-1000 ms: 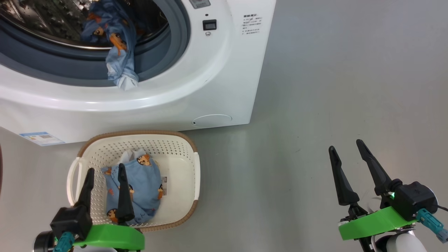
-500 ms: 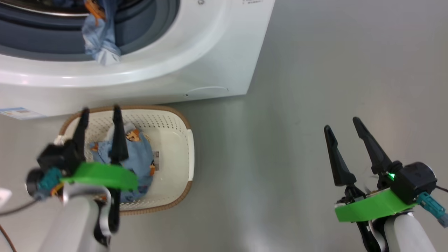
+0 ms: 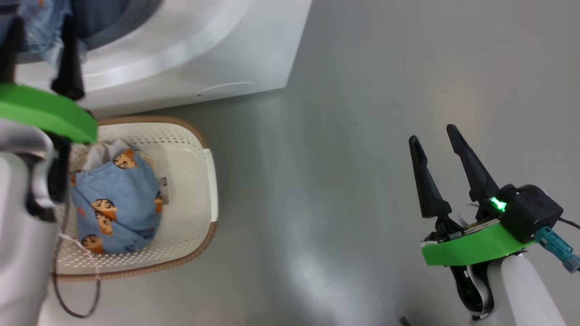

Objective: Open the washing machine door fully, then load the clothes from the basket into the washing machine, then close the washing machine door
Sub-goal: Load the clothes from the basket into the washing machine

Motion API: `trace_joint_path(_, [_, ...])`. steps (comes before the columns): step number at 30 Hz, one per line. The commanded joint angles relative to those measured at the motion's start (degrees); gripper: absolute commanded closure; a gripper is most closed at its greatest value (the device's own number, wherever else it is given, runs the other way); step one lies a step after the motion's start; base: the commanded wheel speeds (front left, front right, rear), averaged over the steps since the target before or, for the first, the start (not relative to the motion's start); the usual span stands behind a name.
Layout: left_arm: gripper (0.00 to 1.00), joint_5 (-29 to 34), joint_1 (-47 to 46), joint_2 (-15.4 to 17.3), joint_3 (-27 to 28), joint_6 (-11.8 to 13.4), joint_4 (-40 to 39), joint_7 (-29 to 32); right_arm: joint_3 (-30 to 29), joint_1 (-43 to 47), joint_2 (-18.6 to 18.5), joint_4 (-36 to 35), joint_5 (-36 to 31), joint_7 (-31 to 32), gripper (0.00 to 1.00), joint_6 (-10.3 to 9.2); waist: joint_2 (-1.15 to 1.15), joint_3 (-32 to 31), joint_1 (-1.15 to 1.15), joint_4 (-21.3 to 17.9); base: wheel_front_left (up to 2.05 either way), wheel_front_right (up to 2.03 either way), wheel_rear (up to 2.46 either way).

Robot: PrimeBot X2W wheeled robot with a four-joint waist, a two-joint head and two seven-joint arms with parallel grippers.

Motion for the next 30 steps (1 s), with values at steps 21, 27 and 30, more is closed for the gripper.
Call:
trace_joint_path(21, [0.06, -5.32, -17.13, 11.53, 2.75, 1.04, 8.23, 30.45, 4.5, -2.93, 1.72, -0.07, 2.66, -0.28, 0.0, 0.35, 0.0, 3.25, -0.01, -6.9, 0.0, 0.0, 0.0])
trace_joint_path(27, [1.0, -5.67, -17.65, 12.46, 2.8, 1.46, 9.37, 32.49, 4.9, -3.21, 1.77, -0.14, 3.08, -0.28, 0.0, 0.35, 0.0, 3.55, -0.01, -7.55, 0.0, 0.0, 0.0])
trace_joint_path(30, [1.0, -5.25, -18.19, 12.92, 2.8, 1.85, 9.12, 32.3, 5.01, -3.37, 1.78, -0.3, 3.47, -0.28, 0.0, 0.35, 0.0, 3.92, -0.01, -7.74, 0.0, 0.0, 0.0])
